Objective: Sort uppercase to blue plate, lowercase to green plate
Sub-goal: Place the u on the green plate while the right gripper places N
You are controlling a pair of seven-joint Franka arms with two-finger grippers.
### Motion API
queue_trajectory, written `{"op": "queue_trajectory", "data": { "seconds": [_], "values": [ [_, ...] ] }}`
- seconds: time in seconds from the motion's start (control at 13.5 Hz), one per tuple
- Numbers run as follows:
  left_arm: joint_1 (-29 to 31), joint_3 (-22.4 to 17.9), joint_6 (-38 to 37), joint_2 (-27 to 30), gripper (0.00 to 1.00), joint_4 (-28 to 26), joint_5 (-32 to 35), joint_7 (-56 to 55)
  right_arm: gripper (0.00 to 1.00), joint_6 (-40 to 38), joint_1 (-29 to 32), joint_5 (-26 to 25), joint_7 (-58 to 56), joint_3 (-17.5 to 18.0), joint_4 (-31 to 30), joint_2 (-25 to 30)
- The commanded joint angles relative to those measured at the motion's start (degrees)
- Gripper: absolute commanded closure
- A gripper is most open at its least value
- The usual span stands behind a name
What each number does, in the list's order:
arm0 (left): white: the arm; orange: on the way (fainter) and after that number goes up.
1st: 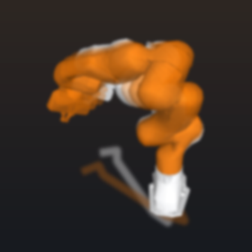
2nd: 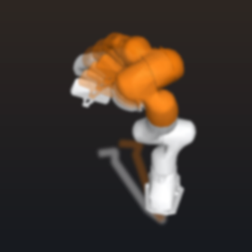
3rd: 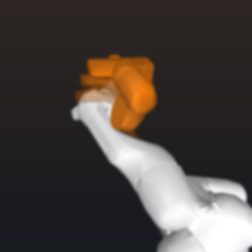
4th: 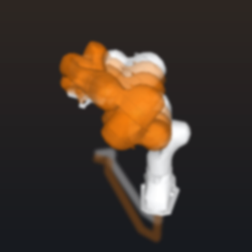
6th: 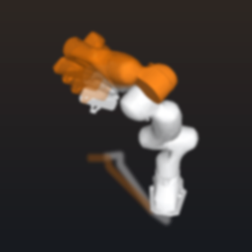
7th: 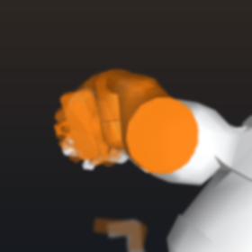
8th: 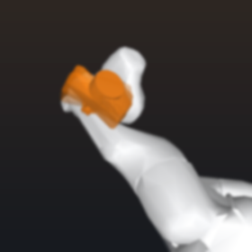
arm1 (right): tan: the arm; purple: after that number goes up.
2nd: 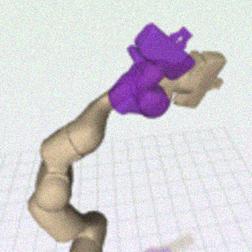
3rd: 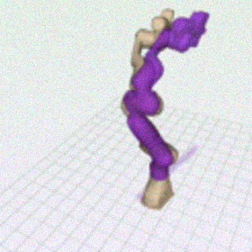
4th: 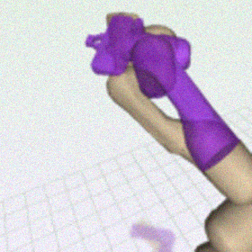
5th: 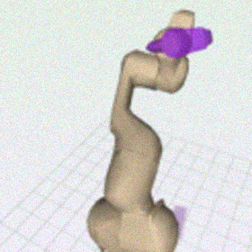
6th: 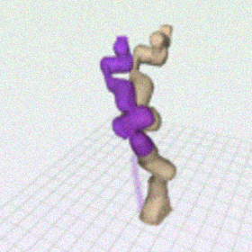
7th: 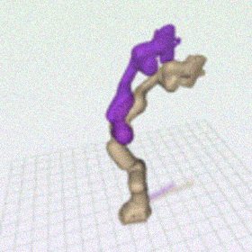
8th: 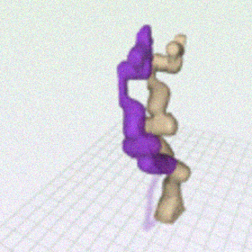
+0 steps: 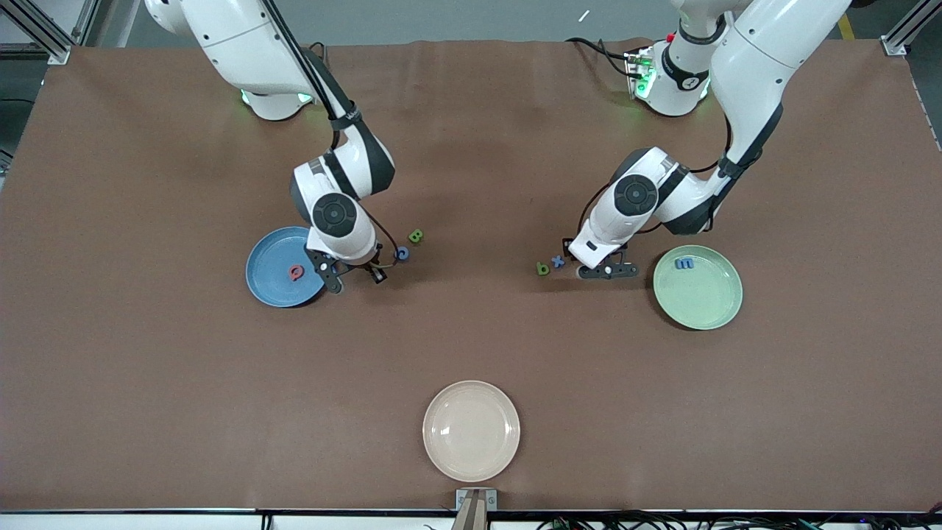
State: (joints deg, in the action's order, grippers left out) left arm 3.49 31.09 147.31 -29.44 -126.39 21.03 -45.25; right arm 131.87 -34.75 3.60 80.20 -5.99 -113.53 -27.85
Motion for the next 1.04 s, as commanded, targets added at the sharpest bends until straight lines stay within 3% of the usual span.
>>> {"op": "queue_trajectory", "data": {
  "seconds": [0.0,0.22,0.44,0.96],
  "values": [
    [0.29,0.03,1.14,-0.71,0.58,0.18,1.38,-1.24,1.00,-6.78,3.36,-0.70,-10.02,-1.13,-0.81,5.16],
    [0.38,0.03,1.14,-0.71,0.70,0.18,1.38,-1.95,1.00,-8.82,8.37,-0.70,-18.48,-1.13,-2.65,8.06],
    [0.47,0.03,1.05,-0.27,0.84,0.18,1.47,-2.91,0.99,-6.55,11.19,-0.70,-22.27,-1.13,-5.38,7.64],
    [7.92,0.73,-6.94,7.90,0.86,0.71,1.56,1.90,0.98,-2.76,12.08,-0.52,-23.07,-0.87,-6.62,5.79]
  ]
}}
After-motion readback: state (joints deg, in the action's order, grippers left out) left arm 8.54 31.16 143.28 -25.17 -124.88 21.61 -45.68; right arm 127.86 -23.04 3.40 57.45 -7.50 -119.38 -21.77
